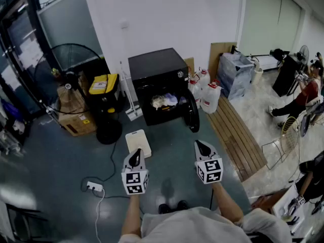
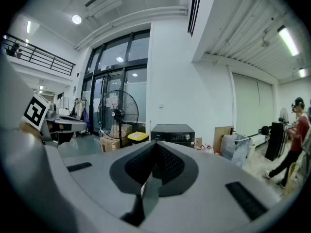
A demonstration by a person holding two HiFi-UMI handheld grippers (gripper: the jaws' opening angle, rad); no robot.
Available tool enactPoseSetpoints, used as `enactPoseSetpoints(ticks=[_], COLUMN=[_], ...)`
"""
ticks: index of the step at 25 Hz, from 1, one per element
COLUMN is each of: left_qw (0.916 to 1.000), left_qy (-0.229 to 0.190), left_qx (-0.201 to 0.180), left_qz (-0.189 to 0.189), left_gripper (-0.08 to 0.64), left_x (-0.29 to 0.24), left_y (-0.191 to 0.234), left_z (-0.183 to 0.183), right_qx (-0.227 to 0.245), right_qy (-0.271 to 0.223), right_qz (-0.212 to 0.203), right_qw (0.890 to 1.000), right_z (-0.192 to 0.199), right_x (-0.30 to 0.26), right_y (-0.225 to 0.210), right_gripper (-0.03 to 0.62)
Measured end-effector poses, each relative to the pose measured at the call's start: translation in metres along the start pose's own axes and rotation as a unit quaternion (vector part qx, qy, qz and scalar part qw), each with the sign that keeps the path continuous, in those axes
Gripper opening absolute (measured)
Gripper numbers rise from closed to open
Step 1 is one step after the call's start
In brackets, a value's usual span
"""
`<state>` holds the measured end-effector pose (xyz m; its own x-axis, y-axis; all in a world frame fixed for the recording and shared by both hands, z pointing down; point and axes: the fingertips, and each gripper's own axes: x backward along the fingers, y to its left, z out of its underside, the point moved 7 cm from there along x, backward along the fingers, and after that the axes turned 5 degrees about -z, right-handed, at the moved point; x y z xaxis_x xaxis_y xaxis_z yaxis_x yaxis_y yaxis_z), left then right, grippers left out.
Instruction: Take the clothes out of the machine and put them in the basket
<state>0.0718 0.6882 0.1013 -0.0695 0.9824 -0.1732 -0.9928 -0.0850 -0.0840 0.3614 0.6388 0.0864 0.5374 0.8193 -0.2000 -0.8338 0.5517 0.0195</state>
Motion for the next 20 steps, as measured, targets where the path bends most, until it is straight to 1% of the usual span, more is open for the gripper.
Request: enactPoseSetpoints(ticks=[8,13,20], left_qw=[1.0,1.0,0.9998], left_qy=[-0.003,-0.002,0.001], left_qx=[-0.003,-0.003,-0.002], left_qz=[-0.003,-0.008,-0.018], left_gripper=[0.018,0.018,0.018], left_x=[-0.008,-0.014,-0.028], left_y=[-0.01,-0.021,-0.033], left_z=[-0.001,-0.003,-0.002], right_qx=[0.001,-0.012,-0.007], right_qy=[0.002,-0.011,-0.005], right_qz=[-0.002,-0.004,-0.014], right_qw=[1.0,1.0,1.0], right_z=[0.004,0.007,0.012], right_x=[-0.002,-0.002,-0.013], right_y=[-0.008,-0.02,-0.038], right_gripper=[0.023,0.023,0.023])
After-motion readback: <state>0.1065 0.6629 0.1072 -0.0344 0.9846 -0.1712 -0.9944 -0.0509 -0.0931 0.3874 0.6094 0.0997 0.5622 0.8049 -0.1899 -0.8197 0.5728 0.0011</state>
